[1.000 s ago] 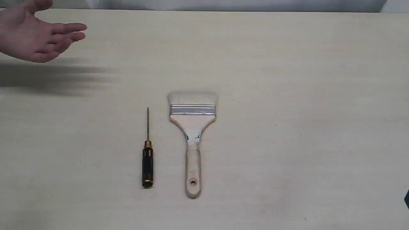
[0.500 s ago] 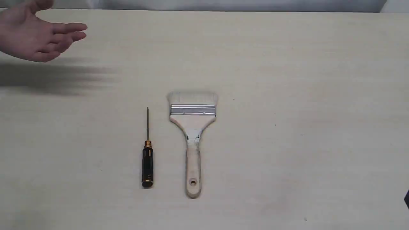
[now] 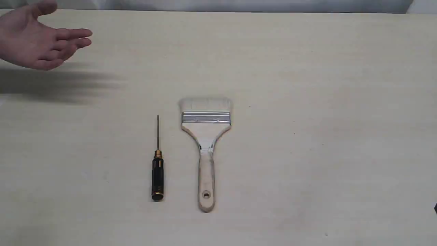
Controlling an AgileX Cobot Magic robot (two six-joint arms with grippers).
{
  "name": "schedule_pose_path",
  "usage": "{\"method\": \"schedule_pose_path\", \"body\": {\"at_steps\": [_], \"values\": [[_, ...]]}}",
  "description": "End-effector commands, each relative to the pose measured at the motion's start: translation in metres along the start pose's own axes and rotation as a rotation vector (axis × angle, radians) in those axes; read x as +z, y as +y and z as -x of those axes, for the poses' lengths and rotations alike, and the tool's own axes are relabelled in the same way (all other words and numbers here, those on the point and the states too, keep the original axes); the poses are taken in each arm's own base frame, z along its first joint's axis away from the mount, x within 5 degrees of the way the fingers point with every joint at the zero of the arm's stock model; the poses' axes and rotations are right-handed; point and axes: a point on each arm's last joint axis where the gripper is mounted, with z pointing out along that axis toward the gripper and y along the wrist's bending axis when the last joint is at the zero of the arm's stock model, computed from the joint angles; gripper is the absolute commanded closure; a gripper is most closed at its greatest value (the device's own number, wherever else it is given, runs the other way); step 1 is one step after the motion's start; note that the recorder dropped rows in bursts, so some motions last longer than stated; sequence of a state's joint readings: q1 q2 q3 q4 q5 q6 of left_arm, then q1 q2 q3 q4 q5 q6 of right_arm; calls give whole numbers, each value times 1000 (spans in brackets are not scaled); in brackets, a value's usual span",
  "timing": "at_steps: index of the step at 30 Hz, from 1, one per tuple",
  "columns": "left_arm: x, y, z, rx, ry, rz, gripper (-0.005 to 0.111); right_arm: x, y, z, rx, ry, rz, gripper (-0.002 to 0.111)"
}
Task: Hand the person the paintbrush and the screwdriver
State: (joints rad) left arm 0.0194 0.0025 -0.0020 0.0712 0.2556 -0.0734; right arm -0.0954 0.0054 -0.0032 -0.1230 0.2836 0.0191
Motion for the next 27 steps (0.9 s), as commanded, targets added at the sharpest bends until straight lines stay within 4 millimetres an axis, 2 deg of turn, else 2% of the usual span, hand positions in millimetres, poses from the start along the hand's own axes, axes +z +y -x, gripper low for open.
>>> {"method": "schedule_pose_path", "body": {"at_steps": [1, 5, 9, 12, 20, 22, 23, 24, 27], "values": [[0, -1, 0, -1, -7, -9, 107, -1, 0, 11, -7, -135, -6, 104], [0, -1, 0, -1, -7, -9, 107, -9, 0, 39, -6, -450, 0, 104], [0, -1, 0, -1, -7, -9, 107, -19, 1, 55, -3, -661, 3, 104], [0, -1, 0, -5, -6, -10, 107, -24, 1, 60, -3, -736, 4, 104], [0, -1, 0, -5, -6, -10, 107, -26, 1, 62, 6, -770, 6, 104], [0, -1, 0, -5, -6, -10, 107, -29, 1, 66, 119, -825, 57, 104], [0, -1, 0, -5, -6, -10, 107, -32, 1, 68, 225, -854, 108, 104], [0, -1, 0, -5, -6, -10, 107, -34, 1, 70, 407, -876, 200, 104], [0, -1, 0, -5, -6, -10, 107, -41, 1, 75, 633, -943, 351, 104]]}}
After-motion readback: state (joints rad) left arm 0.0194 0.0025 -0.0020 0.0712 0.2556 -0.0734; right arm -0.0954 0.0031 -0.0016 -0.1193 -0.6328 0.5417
